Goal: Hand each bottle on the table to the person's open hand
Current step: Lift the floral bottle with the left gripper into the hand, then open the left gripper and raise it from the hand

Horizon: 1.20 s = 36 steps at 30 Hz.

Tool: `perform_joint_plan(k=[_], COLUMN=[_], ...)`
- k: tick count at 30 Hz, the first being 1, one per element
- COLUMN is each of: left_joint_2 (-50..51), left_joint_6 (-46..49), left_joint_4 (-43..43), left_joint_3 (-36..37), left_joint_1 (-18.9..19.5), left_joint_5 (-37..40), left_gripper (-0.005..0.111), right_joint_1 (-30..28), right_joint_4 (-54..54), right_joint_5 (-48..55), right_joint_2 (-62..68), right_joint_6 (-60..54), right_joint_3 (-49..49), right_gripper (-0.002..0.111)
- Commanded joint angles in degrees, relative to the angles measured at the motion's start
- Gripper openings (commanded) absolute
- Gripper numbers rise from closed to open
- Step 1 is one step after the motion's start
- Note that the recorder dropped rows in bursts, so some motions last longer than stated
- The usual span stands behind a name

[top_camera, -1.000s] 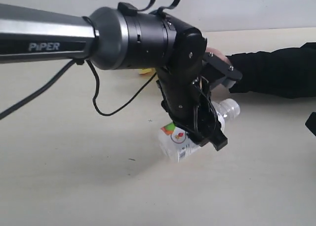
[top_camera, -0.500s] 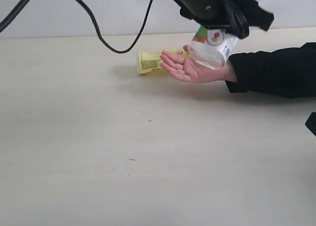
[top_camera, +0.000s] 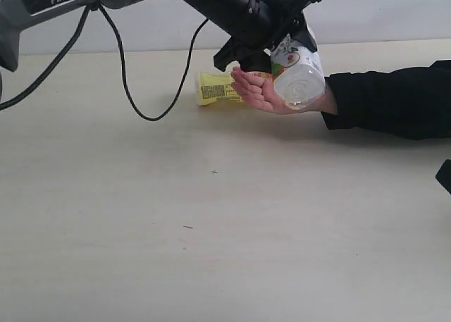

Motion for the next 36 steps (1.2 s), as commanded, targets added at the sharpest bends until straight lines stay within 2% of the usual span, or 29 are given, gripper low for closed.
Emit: perform_joint_plan(k=[1,5,14,16,18,24,26,36], left_joint_2=[1.29,2.82,4.43,4.43,4.43,4.32,4.20,-0.24], left_joint_6=[0.62,0.49,0.83,0.83,0.98,4.08,5.92,12.51], left_joint_4=[-0.31,-0.44,-0.44,-0.44,-0.44,-0.55,-0.69,2.82], left_joint_3=[-0.65,-0.65,-0.65,-0.65,-0.65,-0.65,-0.65,-0.65], left_joint_1=[1.39,1.82,2.37,2.49,2.52,2.52,2.52,2.65], left_joint_5=[-2.63,-5.03,-5.12,-5.23,-5.23,-5.38,-5.64,-3.88], left_gripper=[0.000,0.000,0.001,0.008,0.024,0.090,0.103,0.105], right_joint_1=[-0.19,-0.19,-0.19,-0.19,-0.19,-0.19,-0.19,-0.19], right_joint_4=[-0.22,-0.22,-0.22,-0.22,-0.22,-0.22,-0.22,-0.22], right_joint_5=[-0.29,-0.29,-0.29,-0.29,-0.29,-0.29,-0.29,-0.29], right_joint_2=[-0.35,-0.35,-0.35,-0.35,-0.35,-0.35,-0.35,-0.35], right_joint_6=[-0.43,-0.43,-0.43,-0.43,-0.43,-0.43,-0.43,-0.43], right_joint_3=[0.15,0.15,0.15,0.15,0.15,0.15,0.15,0.15], right_gripper=[0.000,0.000,0.000,0.000,0.000,0.000,0.000,0.000])
